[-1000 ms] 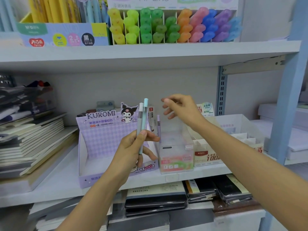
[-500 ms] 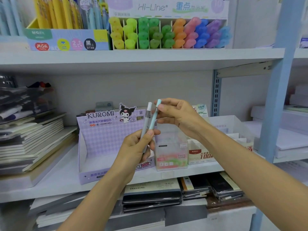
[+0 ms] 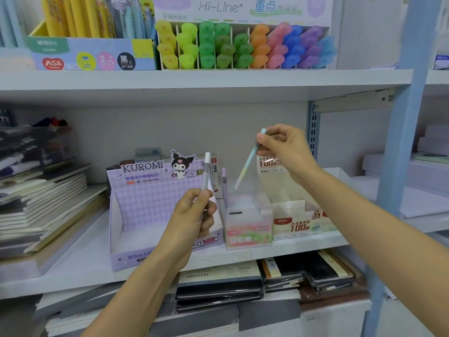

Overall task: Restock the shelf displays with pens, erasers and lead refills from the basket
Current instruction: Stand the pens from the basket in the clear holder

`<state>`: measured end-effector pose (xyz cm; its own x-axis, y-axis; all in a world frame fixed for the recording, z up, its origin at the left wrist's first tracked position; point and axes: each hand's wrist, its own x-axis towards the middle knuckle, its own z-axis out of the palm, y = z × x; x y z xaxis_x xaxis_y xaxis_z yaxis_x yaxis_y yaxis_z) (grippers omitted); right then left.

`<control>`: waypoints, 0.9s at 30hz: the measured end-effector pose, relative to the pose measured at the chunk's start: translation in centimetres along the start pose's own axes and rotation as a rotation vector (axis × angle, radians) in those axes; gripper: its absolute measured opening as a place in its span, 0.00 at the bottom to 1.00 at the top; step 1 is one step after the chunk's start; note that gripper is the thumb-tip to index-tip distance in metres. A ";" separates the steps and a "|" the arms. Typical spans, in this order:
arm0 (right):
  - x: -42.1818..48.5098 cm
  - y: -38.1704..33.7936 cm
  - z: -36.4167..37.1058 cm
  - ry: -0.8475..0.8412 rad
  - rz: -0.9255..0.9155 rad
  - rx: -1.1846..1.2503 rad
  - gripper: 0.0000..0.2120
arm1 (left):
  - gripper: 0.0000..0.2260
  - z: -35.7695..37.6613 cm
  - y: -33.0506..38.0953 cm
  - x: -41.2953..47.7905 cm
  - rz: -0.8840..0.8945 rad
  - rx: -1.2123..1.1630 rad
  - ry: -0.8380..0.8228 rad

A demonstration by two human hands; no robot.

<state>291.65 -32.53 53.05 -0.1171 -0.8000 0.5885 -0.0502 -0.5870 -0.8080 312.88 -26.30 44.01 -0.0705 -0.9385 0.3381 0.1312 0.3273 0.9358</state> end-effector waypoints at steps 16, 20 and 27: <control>1.9 6.2 3.7 -0.117 -0.073 -0.360 0.05 | 0.10 -1.1 -0.6 1.0 0.050 -0.074 0.049; 2.2 6.5 3.6 -0.151 -0.077 -0.380 0.06 | 0.11 -1.2 -0.8 1.4 0.043 -0.065 0.045; 2.6 6.3 3.0 -0.161 -0.091 -0.389 0.06 | 0.10 -1.0 -1.0 2.0 0.030 -0.057 0.040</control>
<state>293.97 -38.64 49.56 0.0602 -0.7744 0.6298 -0.4269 -0.5903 -0.6850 313.63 -28.65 43.68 -0.0265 -0.9322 0.3609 0.1891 0.3499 0.9175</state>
